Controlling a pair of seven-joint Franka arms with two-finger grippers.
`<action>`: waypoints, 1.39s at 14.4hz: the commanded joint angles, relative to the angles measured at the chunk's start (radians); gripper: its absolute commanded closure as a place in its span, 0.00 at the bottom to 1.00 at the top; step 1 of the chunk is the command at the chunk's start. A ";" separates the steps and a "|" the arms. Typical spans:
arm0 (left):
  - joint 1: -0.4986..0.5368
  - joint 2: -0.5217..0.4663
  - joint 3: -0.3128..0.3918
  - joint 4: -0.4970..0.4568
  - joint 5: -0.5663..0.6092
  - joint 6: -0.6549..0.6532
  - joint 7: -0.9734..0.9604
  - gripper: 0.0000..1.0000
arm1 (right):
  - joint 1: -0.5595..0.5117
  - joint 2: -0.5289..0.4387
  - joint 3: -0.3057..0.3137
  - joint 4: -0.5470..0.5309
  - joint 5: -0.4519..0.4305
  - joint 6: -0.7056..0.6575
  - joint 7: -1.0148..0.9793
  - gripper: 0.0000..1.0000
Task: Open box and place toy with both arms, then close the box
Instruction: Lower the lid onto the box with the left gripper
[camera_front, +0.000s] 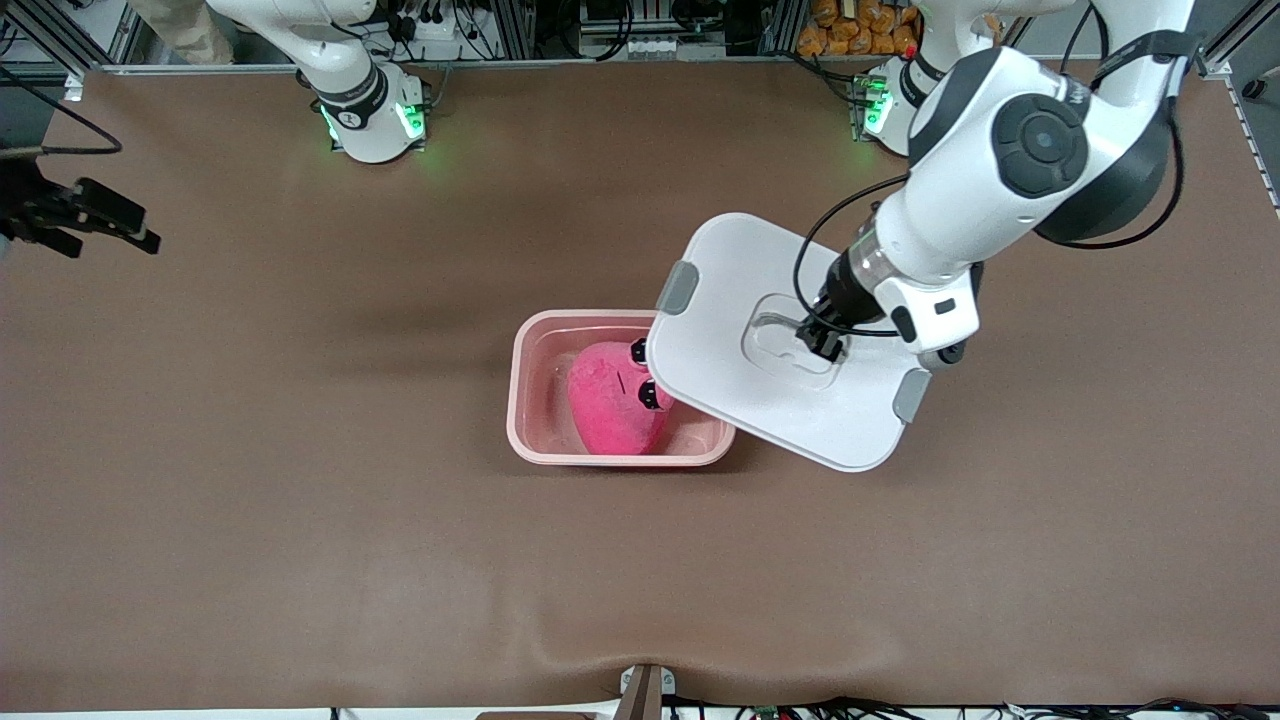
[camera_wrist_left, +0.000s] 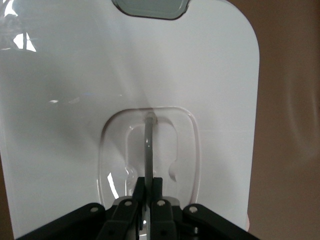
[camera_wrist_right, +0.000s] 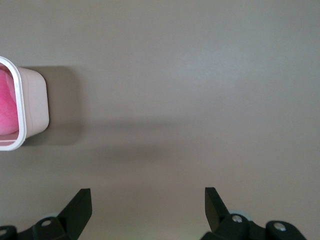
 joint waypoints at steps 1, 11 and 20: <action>-0.067 0.042 0.009 0.040 0.065 0.026 -0.118 1.00 | -0.018 -0.003 0.028 0.035 -0.026 -0.031 -0.010 0.00; -0.277 0.124 0.014 0.040 0.407 0.244 -0.604 1.00 | 0.039 0.182 0.030 0.322 -0.035 -0.190 -0.014 0.00; -0.626 0.306 0.248 0.190 0.592 0.241 -0.837 1.00 | 0.109 -0.024 -0.044 0.110 -0.044 -0.136 0.080 0.00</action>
